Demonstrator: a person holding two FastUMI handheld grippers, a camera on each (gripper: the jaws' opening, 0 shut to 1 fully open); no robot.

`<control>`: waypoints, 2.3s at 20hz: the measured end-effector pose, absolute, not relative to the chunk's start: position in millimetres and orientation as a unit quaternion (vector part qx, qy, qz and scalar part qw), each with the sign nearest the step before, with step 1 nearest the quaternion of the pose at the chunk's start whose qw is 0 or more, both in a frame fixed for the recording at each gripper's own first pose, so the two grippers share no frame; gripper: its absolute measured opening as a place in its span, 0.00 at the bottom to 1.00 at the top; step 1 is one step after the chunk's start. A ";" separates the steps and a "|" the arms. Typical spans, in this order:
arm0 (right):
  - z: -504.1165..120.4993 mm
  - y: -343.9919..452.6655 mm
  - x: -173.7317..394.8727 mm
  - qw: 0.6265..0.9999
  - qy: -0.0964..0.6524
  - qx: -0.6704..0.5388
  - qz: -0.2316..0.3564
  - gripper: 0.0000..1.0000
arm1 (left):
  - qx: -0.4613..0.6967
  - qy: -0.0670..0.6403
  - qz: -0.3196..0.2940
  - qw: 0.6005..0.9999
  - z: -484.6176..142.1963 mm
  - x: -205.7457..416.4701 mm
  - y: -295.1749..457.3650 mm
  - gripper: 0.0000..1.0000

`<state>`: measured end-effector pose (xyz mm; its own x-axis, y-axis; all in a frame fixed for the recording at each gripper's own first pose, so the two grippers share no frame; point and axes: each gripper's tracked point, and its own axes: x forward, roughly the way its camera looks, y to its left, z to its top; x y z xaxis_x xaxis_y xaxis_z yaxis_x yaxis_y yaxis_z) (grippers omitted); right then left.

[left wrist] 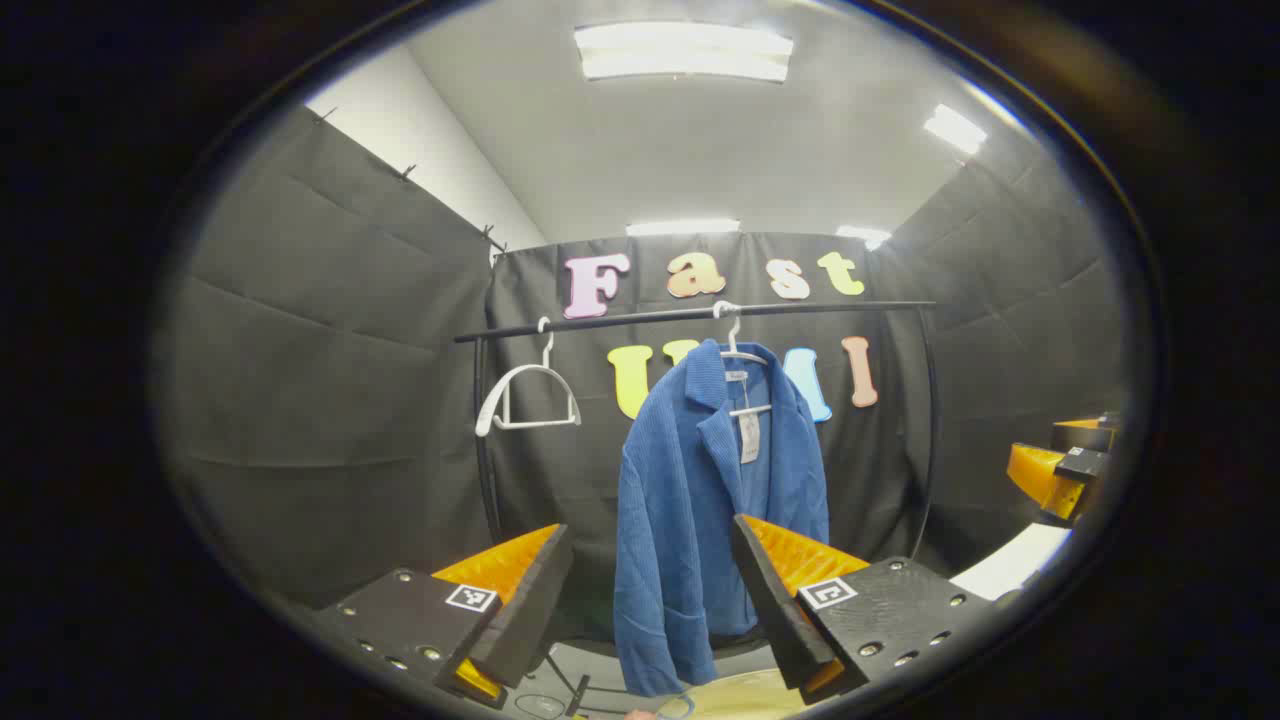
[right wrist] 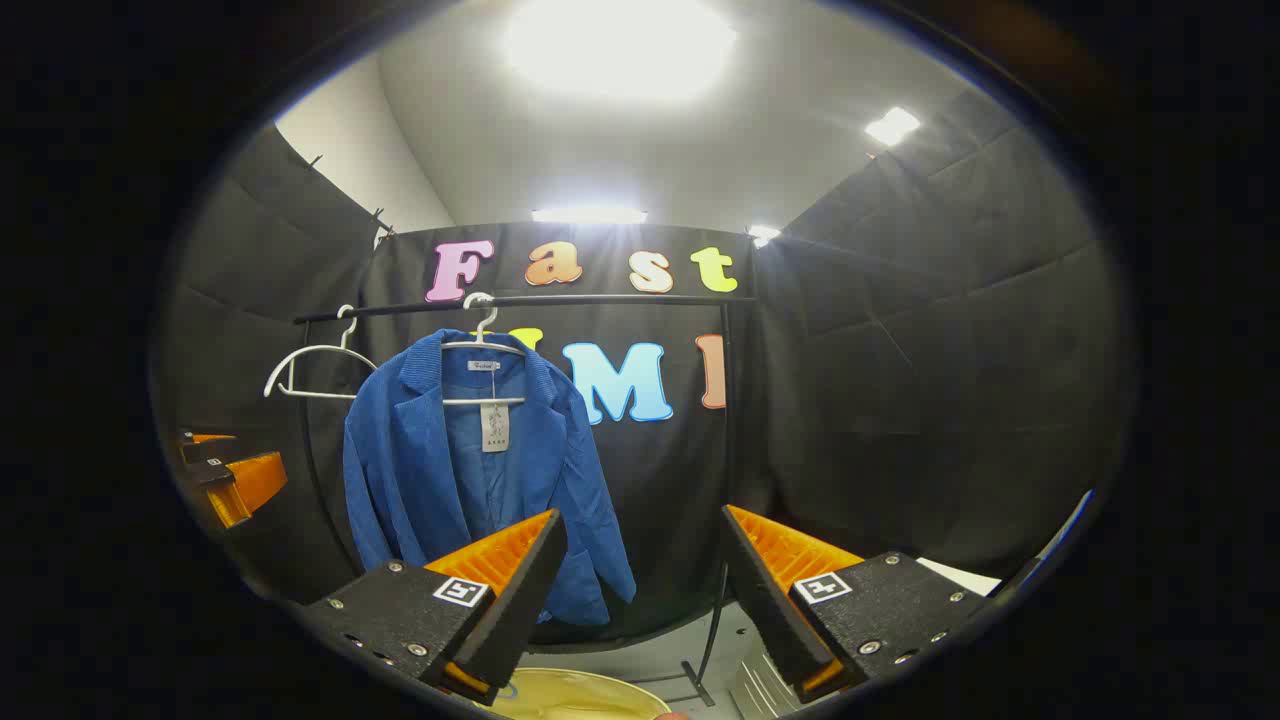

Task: Grasp the clothes on the hanger with both hands and then place them into the laundry hamper below.

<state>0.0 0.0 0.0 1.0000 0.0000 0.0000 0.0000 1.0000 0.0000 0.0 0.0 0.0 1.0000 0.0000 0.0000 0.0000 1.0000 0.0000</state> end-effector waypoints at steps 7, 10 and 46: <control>-1.1 6.3 1.2 1.000 0.001 0.001 0.004 0.95 | 0.002 0.001 0.003 1.000 0.7 -4.7 5.1 0.99; -1.6 7.2 0.2 1.000 0.002 0.000 0.004 0.95 | 0.002 0.001 0.002 1.000 0.0 -3.7 4.4 0.99; 84.0 50.6 176.1 0.987 -0.073 0.017 0.141 0.95 | 0.003 -0.048 0.047 0.998 71.6 122.8 -70.0 0.87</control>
<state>176.1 50.6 84.0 0.9494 0.2765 0.1491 -0.2816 0.9595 0.0132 122.8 -70.0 71.6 0.9909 0.0933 0.0967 -0.0939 0.9956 0.0015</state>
